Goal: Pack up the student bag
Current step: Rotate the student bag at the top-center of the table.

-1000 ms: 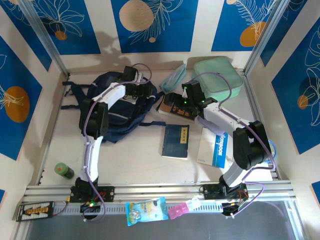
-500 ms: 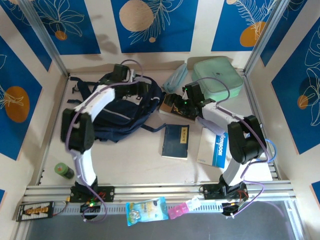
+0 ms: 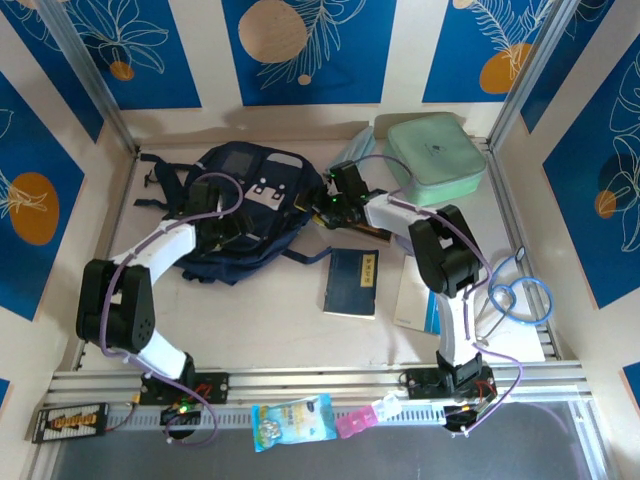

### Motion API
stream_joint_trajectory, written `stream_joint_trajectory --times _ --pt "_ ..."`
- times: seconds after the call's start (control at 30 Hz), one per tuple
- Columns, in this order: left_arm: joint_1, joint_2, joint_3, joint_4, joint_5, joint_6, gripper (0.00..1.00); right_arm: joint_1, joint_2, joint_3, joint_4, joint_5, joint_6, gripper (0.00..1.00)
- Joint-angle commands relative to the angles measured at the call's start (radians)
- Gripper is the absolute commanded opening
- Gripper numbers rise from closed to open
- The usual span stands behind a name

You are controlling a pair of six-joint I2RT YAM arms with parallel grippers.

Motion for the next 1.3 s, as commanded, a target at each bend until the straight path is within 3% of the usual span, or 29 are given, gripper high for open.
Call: stream_joint_trajectory --times 0.0,0.23,0.33,0.57,0.67,0.97,1.13,1.27 --pt "0.013 0.014 -0.022 0.056 -0.021 -0.045 0.80 -0.002 0.055 0.074 -0.057 0.054 0.048 0.67" --pt "0.027 0.110 0.006 0.068 -0.056 -0.019 0.76 -0.012 0.172 0.217 -0.117 0.058 0.026 0.59" --pt "0.028 0.138 0.011 0.103 -0.078 -0.008 0.71 -0.014 0.193 0.216 -0.112 0.085 0.016 0.50" --pt "0.034 0.247 0.077 0.135 -0.055 0.038 0.71 -0.024 0.144 0.118 -0.081 0.096 0.009 0.16" --pt "0.040 0.307 0.131 0.140 0.006 0.089 0.74 -0.021 0.112 0.071 -0.080 0.096 0.022 0.11" --pt "0.060 0.350 0.245 0.095 -0.003 0.157 0.81 -0.002 0.011 -0.054 -0.004 0.032 0.119 0.09" --pt "0.062 0.299 0.274 0.027 -0.038 0.174 0.87 -0.010 -0.020 -0.076 0.019 0.009 0.200 0.31" --pt "0.058 0.201 0.242 -0.009 -0.029 0.171 0.89 -0.014 -0.008 -0.073 0.002 -0.017 0.239 0.34"
